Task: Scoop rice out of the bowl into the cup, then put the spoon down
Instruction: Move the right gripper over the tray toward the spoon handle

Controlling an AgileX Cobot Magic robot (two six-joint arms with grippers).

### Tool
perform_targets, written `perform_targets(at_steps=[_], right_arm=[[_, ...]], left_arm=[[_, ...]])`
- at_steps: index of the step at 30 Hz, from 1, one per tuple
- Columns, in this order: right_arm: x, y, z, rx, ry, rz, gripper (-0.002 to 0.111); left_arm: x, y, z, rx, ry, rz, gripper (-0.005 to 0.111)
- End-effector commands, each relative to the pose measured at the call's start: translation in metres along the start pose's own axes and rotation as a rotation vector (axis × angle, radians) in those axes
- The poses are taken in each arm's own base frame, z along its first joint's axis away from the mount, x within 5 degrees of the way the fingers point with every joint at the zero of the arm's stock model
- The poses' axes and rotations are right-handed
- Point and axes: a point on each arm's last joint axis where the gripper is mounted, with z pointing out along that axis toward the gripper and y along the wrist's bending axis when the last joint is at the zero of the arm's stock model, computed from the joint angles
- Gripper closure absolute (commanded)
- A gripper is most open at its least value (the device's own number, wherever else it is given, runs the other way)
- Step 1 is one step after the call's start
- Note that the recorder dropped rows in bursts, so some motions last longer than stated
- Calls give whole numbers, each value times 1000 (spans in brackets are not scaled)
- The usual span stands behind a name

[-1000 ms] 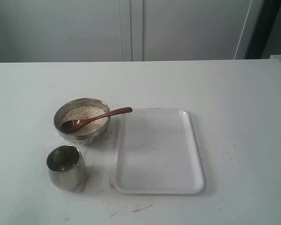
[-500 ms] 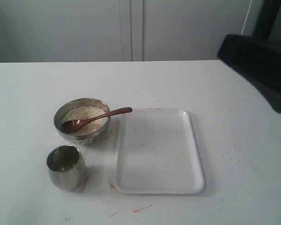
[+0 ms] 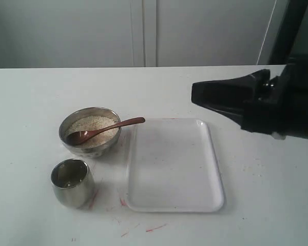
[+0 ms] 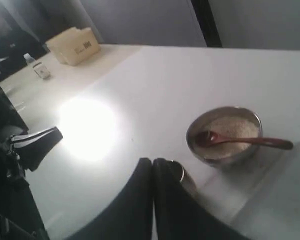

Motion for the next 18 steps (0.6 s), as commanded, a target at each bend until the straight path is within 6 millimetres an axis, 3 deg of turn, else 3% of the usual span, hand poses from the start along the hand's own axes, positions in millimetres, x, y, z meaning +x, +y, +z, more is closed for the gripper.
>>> perform_targets(at_steps=[1,12,18], right_arm=[[-2,-5,8,11,54,77,108],[-17,-6,34,82,23,16,108],[-15,5,50,-5,75,-323,108]], left_arm=[[-2,0,0,2,-12,-6,92],[-2,0,0,2,-12,-6,92],[-2,0,0,2,-12,-6,92]])
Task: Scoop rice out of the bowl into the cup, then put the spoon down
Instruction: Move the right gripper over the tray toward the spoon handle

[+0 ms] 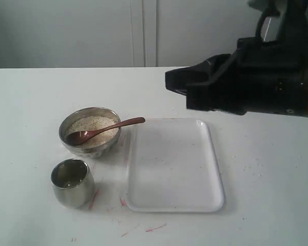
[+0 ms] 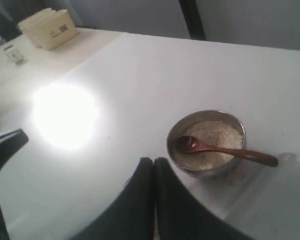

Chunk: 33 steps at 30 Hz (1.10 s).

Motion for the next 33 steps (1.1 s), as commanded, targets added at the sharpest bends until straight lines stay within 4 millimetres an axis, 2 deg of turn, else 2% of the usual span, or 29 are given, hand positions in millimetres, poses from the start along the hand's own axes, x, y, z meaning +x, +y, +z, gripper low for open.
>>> perform_targets(at_steps=[1,9,16,23,33], right_arm=[[1,11,9,-53,16,-265,108],[2,4,21,35,21,-306,108],[12,-6,42,26,92,-216,108],[9,-4,42,4,86,-321,108],[8,-4,42,11,83,-344,108]], left_arm=[[-2,0,0,2,-12,-6,92],[-2,0,0,2,-12,-6,92],[-2,0,0,2,-12,-6,92],[-2,0,0,2,-12,-6,92],[-2,0,0,2,-12,-6,92]])
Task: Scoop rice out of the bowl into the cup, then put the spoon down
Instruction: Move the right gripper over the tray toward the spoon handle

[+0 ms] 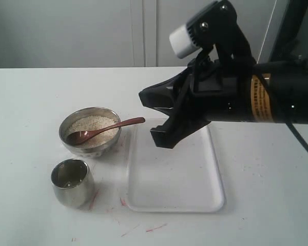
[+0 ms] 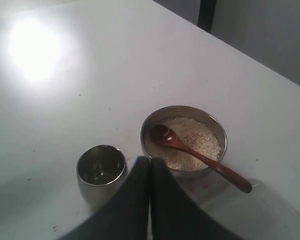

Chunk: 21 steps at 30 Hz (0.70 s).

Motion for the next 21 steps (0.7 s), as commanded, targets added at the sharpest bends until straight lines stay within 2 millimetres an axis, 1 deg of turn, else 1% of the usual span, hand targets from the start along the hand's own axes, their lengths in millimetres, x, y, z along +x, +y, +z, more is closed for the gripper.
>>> perform_targets(at_steps=[1,11,13,14,15,17,19,21], right_arm=[[-3,0,-2,8,-10,-36,108],[-2,-4,-1,50,-9,-33,108],[1,-6,3,52,6,-30,108],[2,-8,5,62,13,-65,108],[2,-9,8,62,3,-78,108],[1,-11,14,63,-41,-163,108],[-3,-16,20,97,-120,-154,108],[-6,-22,23,136,-180,-84,108]], left_arm=[[-2,0,0,2,-12,-6,92],[-2,0,0,2,-12,-6,92],[-2,0,0,2,-12,-6,92],[-2,0,0,2,-12,-6,92],[-2,0,0,2,-12,-6,92],[-2,0,0,2,-12,-6,92],[-2,0,0,2,-12,-6,92],[-2,0,0,2,-12,-6,92]])
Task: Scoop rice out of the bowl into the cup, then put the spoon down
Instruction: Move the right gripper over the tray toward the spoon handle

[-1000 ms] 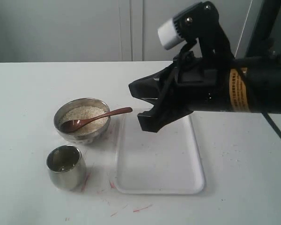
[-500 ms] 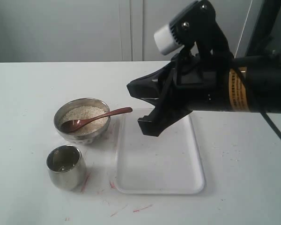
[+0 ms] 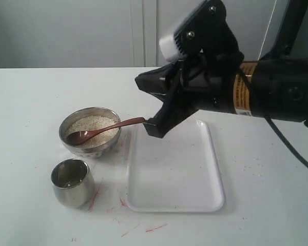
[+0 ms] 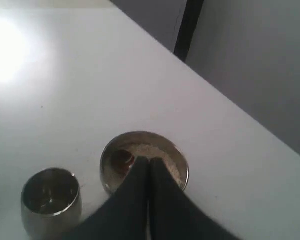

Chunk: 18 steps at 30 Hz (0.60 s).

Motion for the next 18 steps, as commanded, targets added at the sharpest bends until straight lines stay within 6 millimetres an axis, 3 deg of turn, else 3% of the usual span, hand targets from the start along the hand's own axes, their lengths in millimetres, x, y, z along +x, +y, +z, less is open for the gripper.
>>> perform_targets(at_steps=[1,4,7,18], right_arm=[[-4,-10,6,91,-91,53,108],[7,-21,13,199,-69,51,108],[22,-21,22,259,-8,-67,108],[65,-14,46,252,199,114,108]], left_arm=[[-2,0,0,2,-12,-6,92],[-2,0,0,2,-12,-6,92],[-2,0,0,2,-12,-6,92],[-2,0,0,2,-12,-6,92]])
